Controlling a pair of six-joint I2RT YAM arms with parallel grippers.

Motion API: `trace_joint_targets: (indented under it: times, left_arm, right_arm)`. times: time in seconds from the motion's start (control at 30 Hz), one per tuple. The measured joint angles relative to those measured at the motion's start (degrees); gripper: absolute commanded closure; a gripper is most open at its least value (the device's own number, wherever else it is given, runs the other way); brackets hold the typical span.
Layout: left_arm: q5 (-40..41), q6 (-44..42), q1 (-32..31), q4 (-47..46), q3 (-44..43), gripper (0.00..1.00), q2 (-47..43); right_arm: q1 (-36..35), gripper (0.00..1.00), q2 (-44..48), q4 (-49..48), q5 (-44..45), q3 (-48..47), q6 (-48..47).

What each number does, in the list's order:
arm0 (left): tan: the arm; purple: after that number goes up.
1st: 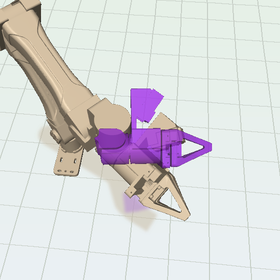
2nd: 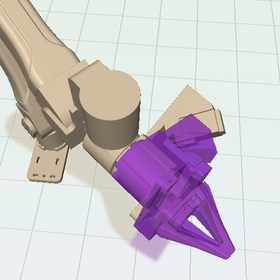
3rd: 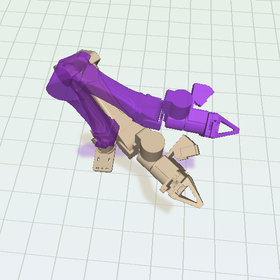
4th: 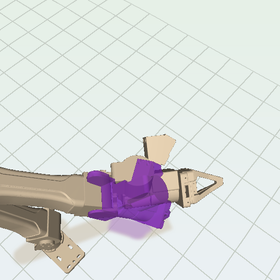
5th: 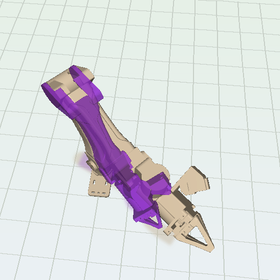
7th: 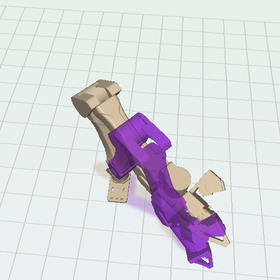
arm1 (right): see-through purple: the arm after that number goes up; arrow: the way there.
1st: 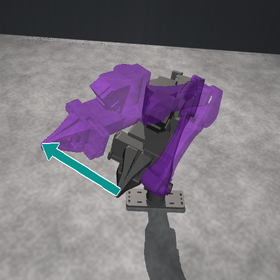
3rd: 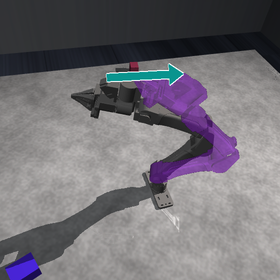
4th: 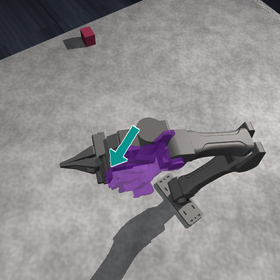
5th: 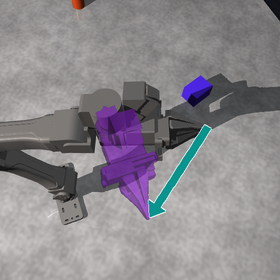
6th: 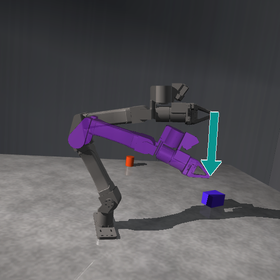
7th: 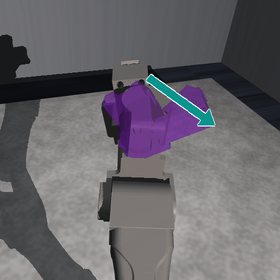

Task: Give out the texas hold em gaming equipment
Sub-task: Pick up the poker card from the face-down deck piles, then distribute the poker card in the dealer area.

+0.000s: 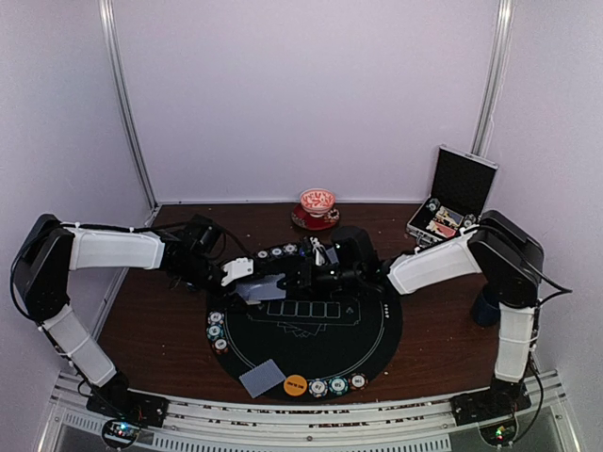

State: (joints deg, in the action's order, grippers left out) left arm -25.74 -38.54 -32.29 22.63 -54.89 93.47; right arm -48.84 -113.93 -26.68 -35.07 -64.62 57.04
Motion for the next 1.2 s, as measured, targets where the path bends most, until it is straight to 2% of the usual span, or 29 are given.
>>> trace_joint_targets:
  times: [0.23, 0.4, 0.73, 0.97, 1.2]
  left_arm:
    - [0.02, 0.02, 0.00, 0.02, 0.00, 0.50, 0.00]
    - [0.39, 0.02, 0.02, 0.55, -0.04, 0.50, -0.37]
    - [2.86, -0.22, 0.57, 3.82, -0.59, 0.49, -4.17]
    - [4.37, -0.63, 2.27, 5.95, 2.78, 0.49, -10.67]
    - [4.46, -0.59, 3.10, 6.78, 4.24, 0.49, -15.87]
  right_arm:
    - [4.39, 1.00, 9.05, -1.03, 2.25, 5.55, -0.09]
    - [6.25, 1.00, 8.92, -1.70, 4.92, 5.57, -0.13]
    - [5.40, 1.00, -8.74, -1.64, 5.51, -9.75, 1.77]
    - [2.62, 1.00, -21.81, -4.13, 5.51, -22.27, 5.79]
    - [-0.24, 1.00, -30.14, -6.10, 6.62, -30.08, 9.49]
